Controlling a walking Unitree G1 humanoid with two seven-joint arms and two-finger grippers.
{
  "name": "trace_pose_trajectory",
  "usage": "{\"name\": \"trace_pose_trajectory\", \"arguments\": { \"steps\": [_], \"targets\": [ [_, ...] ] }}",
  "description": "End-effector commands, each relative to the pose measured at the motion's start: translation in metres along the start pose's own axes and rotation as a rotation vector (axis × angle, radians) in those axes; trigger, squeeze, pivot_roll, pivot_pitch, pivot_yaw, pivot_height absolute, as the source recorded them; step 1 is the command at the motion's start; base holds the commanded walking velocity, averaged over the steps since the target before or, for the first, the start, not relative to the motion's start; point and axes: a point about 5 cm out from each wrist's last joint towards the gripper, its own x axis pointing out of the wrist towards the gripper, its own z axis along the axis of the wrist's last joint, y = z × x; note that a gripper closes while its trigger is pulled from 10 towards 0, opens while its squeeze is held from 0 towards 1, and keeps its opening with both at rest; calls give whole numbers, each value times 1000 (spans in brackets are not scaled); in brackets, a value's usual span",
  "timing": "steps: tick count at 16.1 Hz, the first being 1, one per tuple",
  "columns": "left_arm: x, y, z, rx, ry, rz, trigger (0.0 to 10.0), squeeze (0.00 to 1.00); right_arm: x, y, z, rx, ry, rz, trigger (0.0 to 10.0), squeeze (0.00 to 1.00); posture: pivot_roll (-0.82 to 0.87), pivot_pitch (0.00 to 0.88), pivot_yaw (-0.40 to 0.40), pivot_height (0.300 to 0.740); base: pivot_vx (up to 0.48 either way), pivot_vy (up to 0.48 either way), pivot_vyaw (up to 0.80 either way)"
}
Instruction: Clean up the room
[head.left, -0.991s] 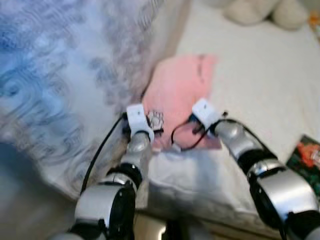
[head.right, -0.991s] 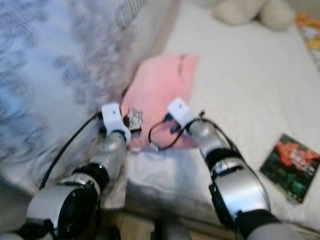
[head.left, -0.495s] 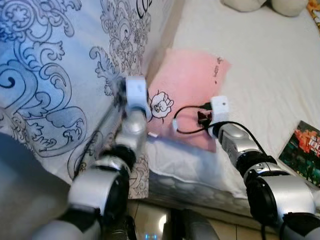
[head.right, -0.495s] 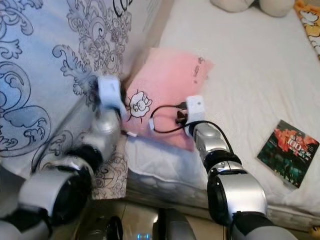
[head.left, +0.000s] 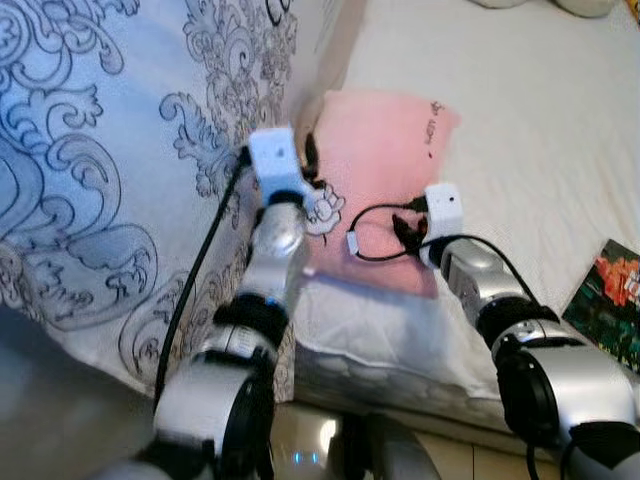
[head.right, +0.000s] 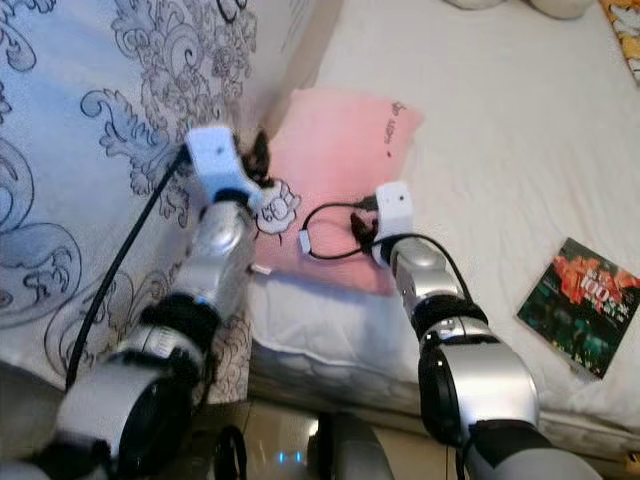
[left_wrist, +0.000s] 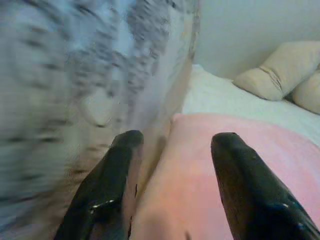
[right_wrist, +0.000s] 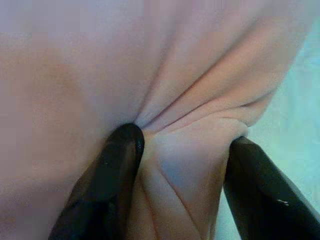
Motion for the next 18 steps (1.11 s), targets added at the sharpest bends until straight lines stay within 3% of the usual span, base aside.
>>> {"name": "trace_pose_trajectory", "arguments": {
  "steps": [1, 3, 4, 5, 7, 10, 13, 15, 16, 17, 18],
  "targets": [
    [-5, -9, 7, 7, -36, -53, 10000, 1000, 3, 5, 16, 24, -64, 11, 10000, 1000, -117, 171, -23, 740, 0, 0, 0],
    [-22, -11, 8, 74, -56, -158, 10000, 1000, 1, 6, 21, 34, -143, -12, 10000, 1000, -115, 156, -28, 740, 0, 0, 0],
    [-41, -8, -2, 122, -19, -220, 10000, 1000, -5, 4, 17, 41, -195, -47, 10000, 1000, -112, 129, -23, 740, 0, 0, 0],
    [-61, 0, -14, 179, 30, -269, 10000, 1000, -17, 1, 10, 51, -261, -103, 10000, 1000, -119, 110, -14, 740, 0, 0, 0],
    [-78, 15, -22, 237, 76, -297, 10000, 1000, -39, 5, -3, 94, -333, -146, 10000, 1000, -122, 75, 2, 740, 0, 0, 0],
    [-91, 22, -21, 295, 111, -351, 10000, 1000, -60, 14, -23, 177, -326, -179, 10000, 1000, -120, 22, 26, 740, 0, 0, 0],
    [-104, 41, -21, 273, 148, -280, 10000, 1000, -107, 22, -27, 58, -387, -230, 10000, 1000, -126, 0, 42, 740, 0, 0, 0],
    [-109, 54, -25, 236, 158, -197, 10000, 1000, -117, 21, -34, -46, -369, -256, 10000, 1000, -130, 0, 45, 740, 0, 0, 0],
    [-109, 56, -26, 215, 156, -181, 10000, 1000, -115, 19, -37, -51, -351, -271, 10000, 1000, -131, 0, 45, 740, 0, 0, 0],
    [-106, 55, -34, 227, 175, -173, 10000, 0, -108, 15, -38, -47, -326, -294, 10000, 0, -137, 0, 49, 740, 0, -472, 0],
    [-103, 55, -39, 217, 195, -152, 10000, 0, -104, 13, -38, -34, -303, -312, 10000, 0, -140, 0, 48, 740, 0, -472, 0]
  ]
}}
